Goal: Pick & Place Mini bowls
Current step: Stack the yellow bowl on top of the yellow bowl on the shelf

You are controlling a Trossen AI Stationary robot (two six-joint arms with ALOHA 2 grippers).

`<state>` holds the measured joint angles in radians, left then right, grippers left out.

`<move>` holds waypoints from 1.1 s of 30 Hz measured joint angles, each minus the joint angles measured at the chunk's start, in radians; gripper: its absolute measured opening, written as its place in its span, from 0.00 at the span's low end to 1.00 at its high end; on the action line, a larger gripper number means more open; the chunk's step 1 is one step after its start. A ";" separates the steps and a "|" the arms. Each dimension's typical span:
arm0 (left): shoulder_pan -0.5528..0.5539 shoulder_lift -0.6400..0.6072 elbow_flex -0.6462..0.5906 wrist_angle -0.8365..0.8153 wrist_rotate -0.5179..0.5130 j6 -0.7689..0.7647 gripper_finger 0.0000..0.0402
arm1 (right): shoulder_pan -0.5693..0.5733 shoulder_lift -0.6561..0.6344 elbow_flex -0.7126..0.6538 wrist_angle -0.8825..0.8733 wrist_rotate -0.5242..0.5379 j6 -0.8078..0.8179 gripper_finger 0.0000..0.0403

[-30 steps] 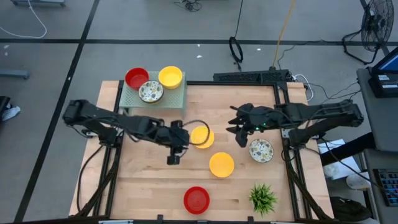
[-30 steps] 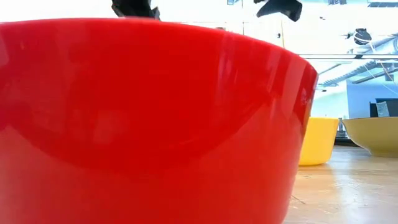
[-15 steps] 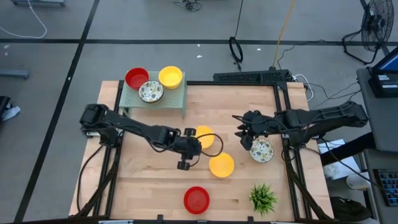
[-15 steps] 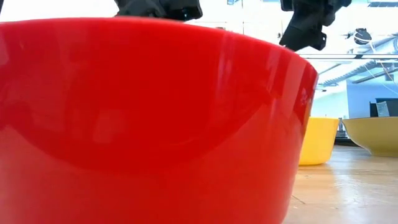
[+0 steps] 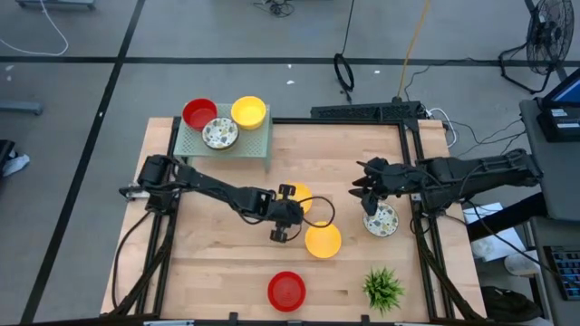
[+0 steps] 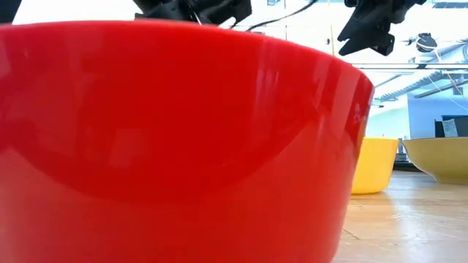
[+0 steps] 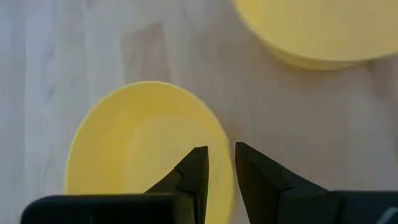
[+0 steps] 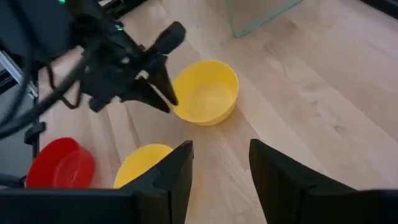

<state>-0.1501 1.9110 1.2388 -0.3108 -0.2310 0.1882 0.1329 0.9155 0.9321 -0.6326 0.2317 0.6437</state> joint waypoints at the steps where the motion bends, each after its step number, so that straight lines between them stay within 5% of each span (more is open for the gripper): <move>1: 0.007 0.004 0.000 -0.002 0.000 -0.010 0.21 | 0.000 -0.004 0.000 0.001 0.000 0.000 0.36; 17: 0.101 0.053 0.000 -0.030 0.178 -0.148 0.21 | 0.000 -0.014 0.000 0.020 0.002 -0.001 0.36; 26: 0.112 0.072 0.000 -0.029 0.135 -0.149 0.21 | 0.000 -0.014 0.000 0.022 0.002 -0.001 0.36; 33: 0.109 0.025 0.000 -0.041 0.159 -0.178 0.02 | 0.000 -0.014 0.000 0.019 0.002 -0.008 0.35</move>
<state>-0.0406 1.9364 1.2385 -0.3518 -0.0724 0.0099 0.1329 0.9012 0.9321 -0.6140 0.2337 0.6357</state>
